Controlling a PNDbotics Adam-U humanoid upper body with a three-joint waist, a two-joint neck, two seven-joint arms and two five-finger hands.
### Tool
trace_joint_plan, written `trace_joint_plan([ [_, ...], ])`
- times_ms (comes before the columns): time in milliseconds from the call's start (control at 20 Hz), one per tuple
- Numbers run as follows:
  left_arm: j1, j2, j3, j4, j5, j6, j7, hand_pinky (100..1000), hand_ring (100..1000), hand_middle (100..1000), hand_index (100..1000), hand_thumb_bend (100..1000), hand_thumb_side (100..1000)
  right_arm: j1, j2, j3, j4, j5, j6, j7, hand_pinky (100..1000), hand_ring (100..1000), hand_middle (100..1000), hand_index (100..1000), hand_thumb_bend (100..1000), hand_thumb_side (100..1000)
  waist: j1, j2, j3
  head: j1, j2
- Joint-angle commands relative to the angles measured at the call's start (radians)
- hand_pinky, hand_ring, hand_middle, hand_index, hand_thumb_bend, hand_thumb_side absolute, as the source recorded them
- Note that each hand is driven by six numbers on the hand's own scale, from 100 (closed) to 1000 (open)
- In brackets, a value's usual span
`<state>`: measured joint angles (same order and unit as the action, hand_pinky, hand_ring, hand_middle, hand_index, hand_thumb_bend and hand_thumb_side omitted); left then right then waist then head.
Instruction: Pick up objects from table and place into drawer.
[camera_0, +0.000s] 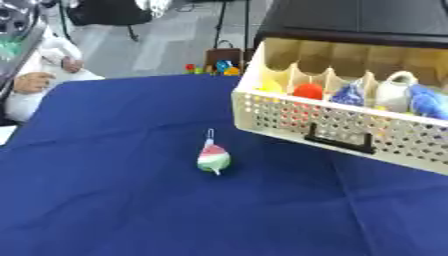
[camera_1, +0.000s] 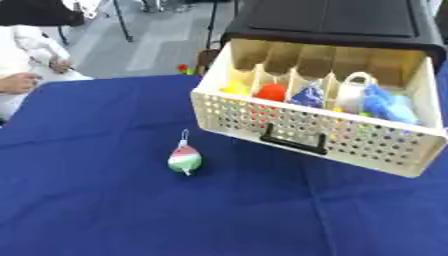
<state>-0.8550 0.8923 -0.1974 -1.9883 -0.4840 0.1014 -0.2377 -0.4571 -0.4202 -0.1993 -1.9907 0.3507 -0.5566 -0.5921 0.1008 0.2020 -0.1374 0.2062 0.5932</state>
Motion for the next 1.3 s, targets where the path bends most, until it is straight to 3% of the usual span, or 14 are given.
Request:
trace_joint_plan([
  [50, -0.037, -0.007, -0.013, -0.012, 0.034, 0.0, -0.037, 215, 541, 466, 658, 100, 298, -0.016, -0.032, -0.002, -0.009, -0.007, -0.008, -0.007, 591, 604, 674, 730, 100, 616, -0.001, -0.021, -0.004, -0.015, -0.023],
  [150, -0.053, -0.016, -0.026, -0.012, 0.051, 0.004, -0.06, 213, 541, 464, 658, 100, 296, -0.02, -0.033, 0.001, -0.009, -0.01, -0.007, -0.005, 591, 605, 679, 730, 100, 645, 0.004, -0.024, -0.009, -0.016, -0.021],
  [350, -0.083, -0.028, -0.049, -0.009, 0.066, 0.018, -0.096, 213, 542, 465, 658, 100, 292, -0.025, -0.037, 0.004, -0.009, -0.016, -0.006, -0.003, 591, 605, 688, 730, 100, 614, 0.012, -0.032, -0.016, -0.01, -0.02],
  [750, -0.11, -0.064, -0.107, 0.04, 0.093, -0.004, -0.144, 206, 538, 459, 657, 100, 297, -0.035, -0.037, 0.005, -0.009, -0.024, -0.002, -0.002, 592, 605, 697, 730, 100, 618, 0.024, -0.032, -0.026, 0.001, -0.066],
  [1300, -0.143, -0.112, -0.151, 0.132, 0.117, -0.046, -0.183, 200, 534, 454, 660, 100, 319, -0.043, -0.031, 0.009, -0.009, -0.026, 0.003, 0.0, 594, 604, 694, 730, 100, 626, 0.032, -0.022, -0.035, 0.003, -0.064],
])
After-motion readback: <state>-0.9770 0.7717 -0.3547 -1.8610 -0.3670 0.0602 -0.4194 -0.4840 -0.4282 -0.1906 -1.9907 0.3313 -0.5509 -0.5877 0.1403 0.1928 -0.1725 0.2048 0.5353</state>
